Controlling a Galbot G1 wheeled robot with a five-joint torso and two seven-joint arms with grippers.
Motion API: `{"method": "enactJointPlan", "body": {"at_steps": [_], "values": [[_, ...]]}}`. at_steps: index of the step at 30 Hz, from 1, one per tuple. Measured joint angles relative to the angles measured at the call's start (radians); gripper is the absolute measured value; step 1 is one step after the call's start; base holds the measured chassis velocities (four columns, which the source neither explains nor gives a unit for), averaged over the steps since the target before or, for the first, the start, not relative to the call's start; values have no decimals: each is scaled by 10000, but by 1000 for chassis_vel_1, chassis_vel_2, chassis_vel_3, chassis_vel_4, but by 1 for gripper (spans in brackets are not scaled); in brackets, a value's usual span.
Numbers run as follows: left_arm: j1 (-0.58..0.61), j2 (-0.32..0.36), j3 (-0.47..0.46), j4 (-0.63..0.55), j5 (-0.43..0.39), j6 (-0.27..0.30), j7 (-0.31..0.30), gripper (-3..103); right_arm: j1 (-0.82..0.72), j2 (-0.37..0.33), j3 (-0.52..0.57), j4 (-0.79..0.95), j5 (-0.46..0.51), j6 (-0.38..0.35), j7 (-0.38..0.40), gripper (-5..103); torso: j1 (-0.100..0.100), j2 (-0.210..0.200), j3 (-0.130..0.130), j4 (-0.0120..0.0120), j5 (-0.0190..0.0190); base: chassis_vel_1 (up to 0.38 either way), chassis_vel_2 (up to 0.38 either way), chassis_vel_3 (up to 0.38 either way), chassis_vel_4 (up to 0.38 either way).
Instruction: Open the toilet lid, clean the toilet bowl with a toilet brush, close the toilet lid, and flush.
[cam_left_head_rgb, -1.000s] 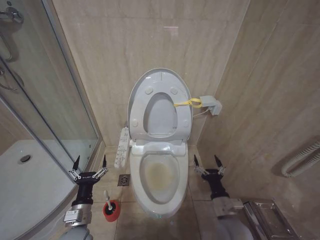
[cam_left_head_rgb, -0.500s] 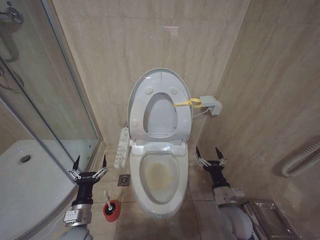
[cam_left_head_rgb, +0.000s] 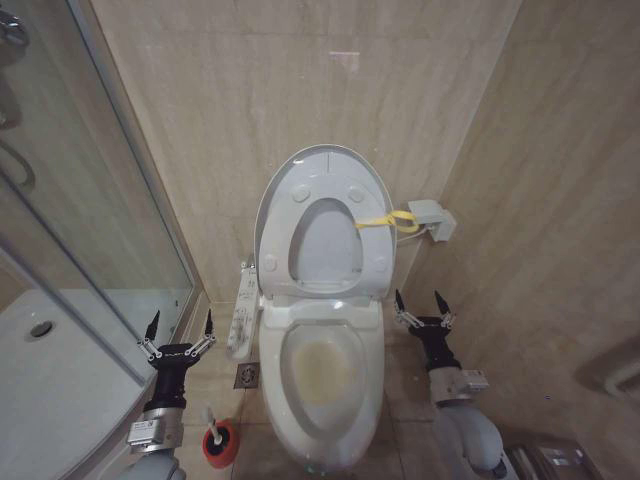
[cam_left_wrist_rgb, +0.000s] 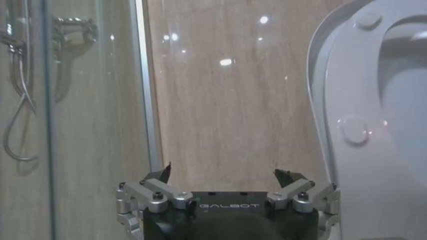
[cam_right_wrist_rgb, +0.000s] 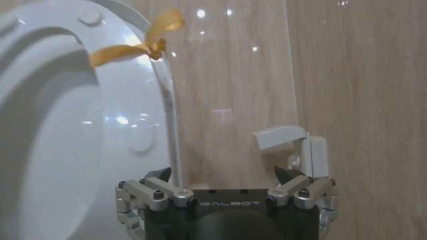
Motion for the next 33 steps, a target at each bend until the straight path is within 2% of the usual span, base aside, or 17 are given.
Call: {"method": "enactJointPlan", "body": {"at_steps": [6, 10, 14, 24, 33], "values": [[6, 0, 1, 0, 0, 0, 0, 100, 796, -11, 25, -286, -686, -372, 773, 100, -16, 4, -8, -4, 0, -27, 9, 9, -18], [6, 0, 1, 0, 0, 0, 0, 100, 1757, -144, -63, -888, -767, -483, 1420, 100, -19, 6, -8, -4, 0, 58, -48, -33, 43], [4, 0, -1, 0, 0, 0, -1, 100, 2767, -370, -190, -1737, -771, -527, 1686, 100, -16, 5, -7, 1, 0, 0, 0, 0, 0], [5, 0, 1, 0, 0, 0, 0, 100, 5454, -777, -395, -4009, -483, -700, 1813, 100, -12, 4, -5, -1, 1, 0, 0, 0, 0], [4, -1, 0, 0, -1, 0, 0, 100, 6481, -827, -536, -4760, -448, -800, 1782, 100, -12, 4, -5, -5, 1, 0, 0, 0, 0]]}}
